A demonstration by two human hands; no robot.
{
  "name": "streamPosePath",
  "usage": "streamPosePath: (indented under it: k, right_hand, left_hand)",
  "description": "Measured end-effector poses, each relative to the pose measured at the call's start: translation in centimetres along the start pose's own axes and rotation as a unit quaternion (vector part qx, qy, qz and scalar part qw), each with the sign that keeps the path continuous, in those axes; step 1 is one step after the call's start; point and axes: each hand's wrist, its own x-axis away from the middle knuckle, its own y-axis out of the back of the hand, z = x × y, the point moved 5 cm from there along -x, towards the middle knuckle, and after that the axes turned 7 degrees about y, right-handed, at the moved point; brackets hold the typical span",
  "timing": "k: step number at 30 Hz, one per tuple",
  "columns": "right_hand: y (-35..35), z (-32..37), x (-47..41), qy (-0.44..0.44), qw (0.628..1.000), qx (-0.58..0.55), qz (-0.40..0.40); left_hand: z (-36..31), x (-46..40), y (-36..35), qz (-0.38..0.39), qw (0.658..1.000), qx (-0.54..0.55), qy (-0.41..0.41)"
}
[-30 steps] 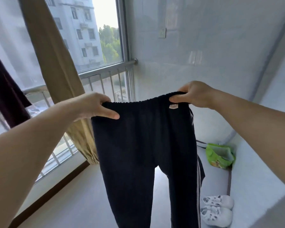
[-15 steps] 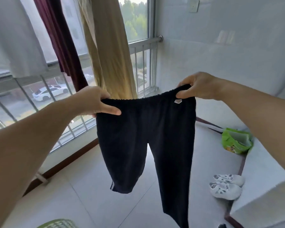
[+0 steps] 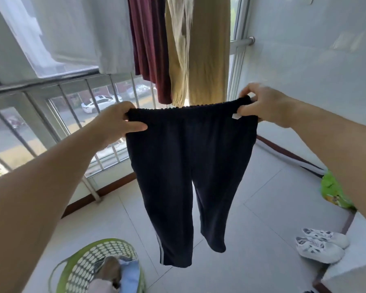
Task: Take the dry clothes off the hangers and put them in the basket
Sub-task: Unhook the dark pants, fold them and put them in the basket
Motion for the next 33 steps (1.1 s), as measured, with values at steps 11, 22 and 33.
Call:
streamPosePath:
  k: [11, 22, 33]
  right_hand:
    - [-4.2, 2.0, -3.2, -0.021, 0.991, -0.112, 0.067]
    - [-10.0, 7.4, -5.4, -0.006, 0.993, -0.117, -0.009]
    - [-13.7, 14.5, -4.7, 0.235, 0.969, -0.025, 0.07]
  left_hand:
    - [4.4, 4.5, 2.7, -0.017, 0.946, 0.285, 0.152]
    - [1.3, 4.1, -0.1, -0.186, 0.843, 0.432, 0.26]
    - [-3.4, 4.7, 1.5, -0.229, 0.862, 0.434, 0.124]
